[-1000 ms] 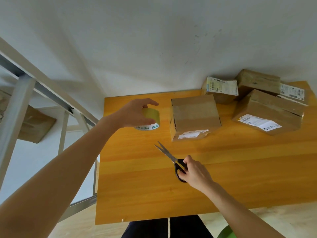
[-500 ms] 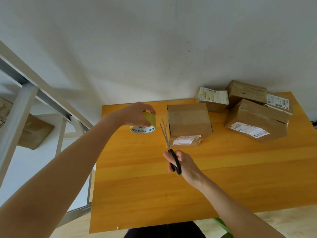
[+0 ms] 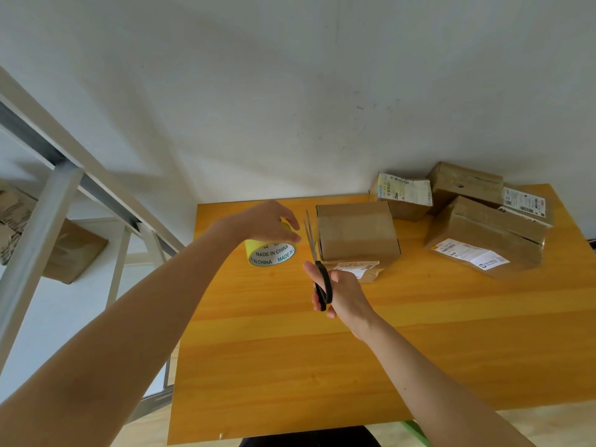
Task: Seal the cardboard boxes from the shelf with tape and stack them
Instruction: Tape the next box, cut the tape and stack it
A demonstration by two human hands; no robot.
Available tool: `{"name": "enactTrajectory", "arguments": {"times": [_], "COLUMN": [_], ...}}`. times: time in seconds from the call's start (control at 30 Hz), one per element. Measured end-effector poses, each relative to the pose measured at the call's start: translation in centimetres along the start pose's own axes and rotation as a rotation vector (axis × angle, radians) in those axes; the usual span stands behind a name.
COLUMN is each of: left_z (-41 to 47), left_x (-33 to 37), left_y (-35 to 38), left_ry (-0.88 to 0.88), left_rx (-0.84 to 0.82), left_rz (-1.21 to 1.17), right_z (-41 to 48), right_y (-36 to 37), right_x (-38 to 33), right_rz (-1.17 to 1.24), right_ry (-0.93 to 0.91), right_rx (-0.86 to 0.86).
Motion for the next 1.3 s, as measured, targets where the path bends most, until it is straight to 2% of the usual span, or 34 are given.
{"name": "enactTrajectory", "arguments": {"times": [0.53,1.0,1.3], "left_z": [-0.2,-0.4,-1.1], "left_x": [0.7,0.3,-1.8], "left_y": [-0.4,-1.0,-0.1], "left_ry": [0.017,0.046,-0.004], "left_rx": [-0.036,-0.087,-0.082], "left_rz": [-0.012,-0.042,-0.006], "right_z": [0.0,-0.7,-0.4], "right_y": [0.0,0.2,-0.8], "right_x": [0.3,-0.5,-1.1], "right_rz": [-0.037,0.009,-0.078], "right_ry": [-0.139,-0.071,-0.089], "right_rx": [0.170,0.078,0.120]}}
Point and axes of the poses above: each hand's wrist, its own z-axis towards the middle knuckle, its own y-axis out of the palm, x = y × z, the point moved 2 cm from there along z, towards the middle knuckle, and after that the axes turned 3 degrees about -y, right-handed, at the moved point
